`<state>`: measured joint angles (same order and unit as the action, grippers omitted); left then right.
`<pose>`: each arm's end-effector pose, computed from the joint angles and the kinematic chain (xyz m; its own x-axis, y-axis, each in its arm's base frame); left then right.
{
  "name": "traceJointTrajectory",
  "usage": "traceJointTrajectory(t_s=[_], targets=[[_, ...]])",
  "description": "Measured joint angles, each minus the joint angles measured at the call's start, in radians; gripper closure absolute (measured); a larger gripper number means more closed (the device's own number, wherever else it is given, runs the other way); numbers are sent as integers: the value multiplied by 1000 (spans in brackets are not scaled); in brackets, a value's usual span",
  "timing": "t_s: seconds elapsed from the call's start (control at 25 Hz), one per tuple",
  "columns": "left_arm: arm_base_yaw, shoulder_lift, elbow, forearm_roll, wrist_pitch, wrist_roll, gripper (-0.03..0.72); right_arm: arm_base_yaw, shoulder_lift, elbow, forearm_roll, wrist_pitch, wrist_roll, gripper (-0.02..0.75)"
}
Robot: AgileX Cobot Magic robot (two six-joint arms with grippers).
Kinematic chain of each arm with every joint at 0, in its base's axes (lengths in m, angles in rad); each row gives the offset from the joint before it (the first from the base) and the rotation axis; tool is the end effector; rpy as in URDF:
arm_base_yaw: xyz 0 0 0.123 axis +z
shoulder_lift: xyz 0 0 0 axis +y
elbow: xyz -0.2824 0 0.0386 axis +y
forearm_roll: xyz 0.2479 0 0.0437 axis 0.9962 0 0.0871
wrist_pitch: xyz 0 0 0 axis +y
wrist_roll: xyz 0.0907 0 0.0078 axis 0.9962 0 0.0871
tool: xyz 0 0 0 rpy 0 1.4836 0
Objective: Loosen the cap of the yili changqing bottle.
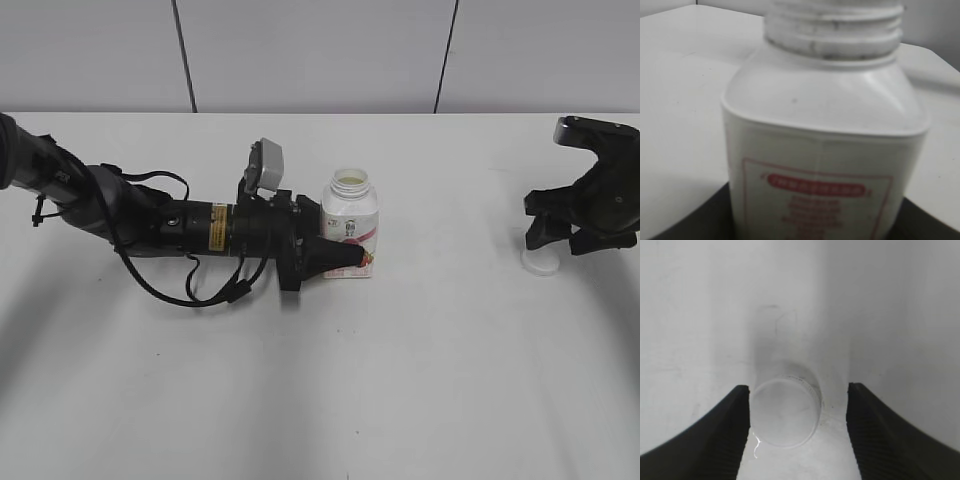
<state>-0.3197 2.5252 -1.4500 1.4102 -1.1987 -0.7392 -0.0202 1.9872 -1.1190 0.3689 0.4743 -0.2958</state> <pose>0.3902 -0.2173 0.0372 -0.1520 0.2162 -0.9644 0.9882 0.0520 -0.1441 0.3734 0.0075 0.1201 -0.9422 0.0540 -0.3308 -0.0021 0.9860 0.1669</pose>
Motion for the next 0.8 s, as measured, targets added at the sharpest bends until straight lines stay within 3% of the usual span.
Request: traceJointTrajectory(t_s=[0.32, 0.8], targets=[[0, 0, 0, 4, -2, -2, 111, 0, 0, 0, 8, 0, 1, 254], [0, -75, 0, 3, -5, -34, 90, 0, -1, 0, 9, 12, 1, 254]])
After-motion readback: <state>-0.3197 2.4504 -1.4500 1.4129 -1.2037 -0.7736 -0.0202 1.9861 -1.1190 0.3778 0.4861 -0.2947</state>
